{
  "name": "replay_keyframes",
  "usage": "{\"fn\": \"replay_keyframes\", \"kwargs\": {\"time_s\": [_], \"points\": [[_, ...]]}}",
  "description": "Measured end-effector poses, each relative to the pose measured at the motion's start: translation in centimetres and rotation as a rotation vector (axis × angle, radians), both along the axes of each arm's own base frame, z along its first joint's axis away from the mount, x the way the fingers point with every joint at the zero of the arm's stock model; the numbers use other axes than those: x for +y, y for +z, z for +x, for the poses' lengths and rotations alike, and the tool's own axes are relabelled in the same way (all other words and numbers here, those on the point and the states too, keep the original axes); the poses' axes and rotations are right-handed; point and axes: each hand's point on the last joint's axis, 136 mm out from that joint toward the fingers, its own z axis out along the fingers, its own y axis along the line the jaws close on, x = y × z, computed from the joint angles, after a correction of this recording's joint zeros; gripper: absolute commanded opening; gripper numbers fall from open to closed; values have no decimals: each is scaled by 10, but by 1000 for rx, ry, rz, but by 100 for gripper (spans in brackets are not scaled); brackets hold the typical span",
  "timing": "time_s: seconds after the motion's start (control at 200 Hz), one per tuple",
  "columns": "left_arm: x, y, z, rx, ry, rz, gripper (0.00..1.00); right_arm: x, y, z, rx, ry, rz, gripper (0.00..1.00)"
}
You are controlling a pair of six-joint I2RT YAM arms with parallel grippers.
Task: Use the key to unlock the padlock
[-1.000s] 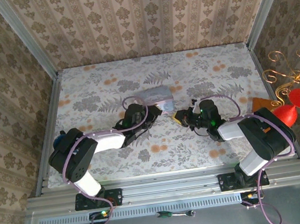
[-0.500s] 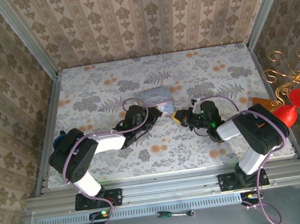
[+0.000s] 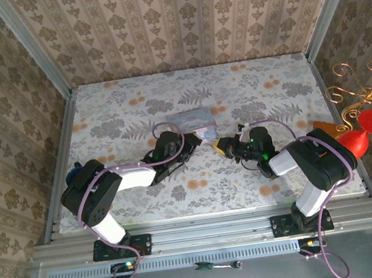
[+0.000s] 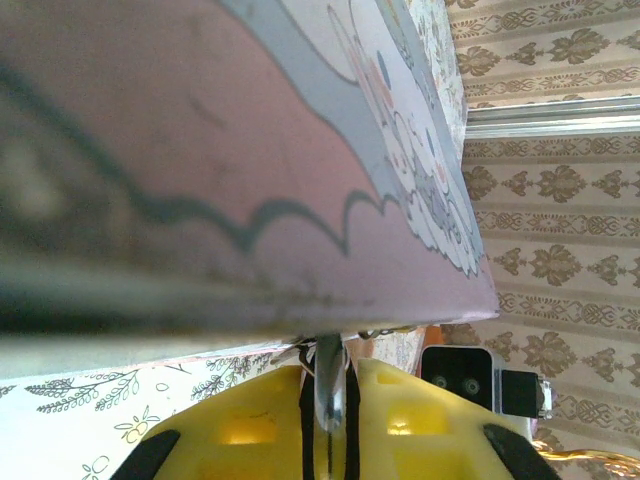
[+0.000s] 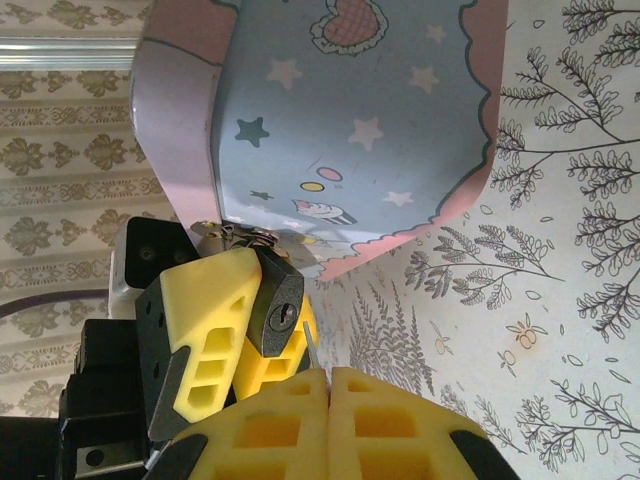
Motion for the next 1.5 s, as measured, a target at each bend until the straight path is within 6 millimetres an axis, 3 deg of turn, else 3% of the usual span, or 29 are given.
{"fn": "replay_keyframes", "kwargs": {"time_s": [0.38,0.79,1.5], "points": [[-3,4,-1,-10,-3,-19,0,1,7,1,-30,13,18,0],[-5,9,0,-17,-4,-38,0,2,-2,2,-19,17,18,0],[-11,14,-5,-18,-33,-68,0,3,5,5,-53,12,46,0]]}}
